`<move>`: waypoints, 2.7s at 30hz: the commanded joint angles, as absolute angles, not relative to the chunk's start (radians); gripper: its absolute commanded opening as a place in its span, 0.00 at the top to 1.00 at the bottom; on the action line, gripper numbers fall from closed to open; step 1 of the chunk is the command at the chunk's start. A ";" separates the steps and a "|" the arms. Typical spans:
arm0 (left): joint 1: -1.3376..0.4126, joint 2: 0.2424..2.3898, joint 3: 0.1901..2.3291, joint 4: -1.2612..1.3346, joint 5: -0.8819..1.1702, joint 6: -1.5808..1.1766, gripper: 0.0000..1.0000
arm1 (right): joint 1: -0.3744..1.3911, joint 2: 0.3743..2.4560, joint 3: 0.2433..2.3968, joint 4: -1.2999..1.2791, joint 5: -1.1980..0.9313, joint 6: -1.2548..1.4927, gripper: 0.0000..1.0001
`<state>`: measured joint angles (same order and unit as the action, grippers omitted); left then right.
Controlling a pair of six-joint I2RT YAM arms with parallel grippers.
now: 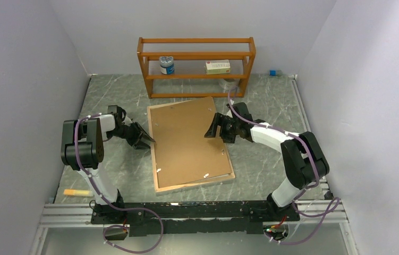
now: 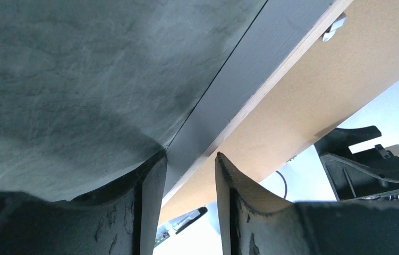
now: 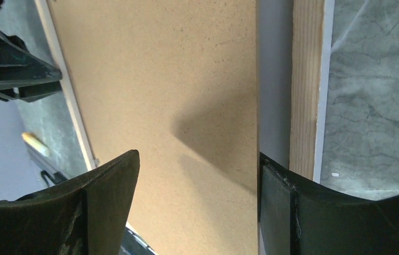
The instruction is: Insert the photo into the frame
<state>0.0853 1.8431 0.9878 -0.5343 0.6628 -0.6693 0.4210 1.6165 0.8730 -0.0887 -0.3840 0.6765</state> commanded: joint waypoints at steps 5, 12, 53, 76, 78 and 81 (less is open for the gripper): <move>0.075 1.872 0.989 -0.540 0.654 -0.645 0.55 | 0.513 1.676 1.018 -0.189 -0.282 0.595 0.22; 0.075 1.874 0.997 -0.549 0.644 -0.634 0.53 | 0.522 1.681 1.086 -0.312 -0.153 0.580 0.18; 0.075 1.872 0.988 -0.549 0.597 -0.619 0.71 | 0.633 1.683 1.019 -0.661 0.109 0.565 0.41; 0.074 1.881 0.993 -0.560 0.594 -0.604 0.74 | 0.633 1.599 1.017 -0.676 0.148 0.626 0.62; 0.075 1.875 1.001 -0.571 0.588 -0.598 0.73 | 0.633 1.575 1.051 -0.694 0.162 0.636 0.54; 0.075 1.868 1.015 -0.588 0.570 -0.587 0.69 | 0.633 1.565 1.099 -0.692 0.171 0.630 0.43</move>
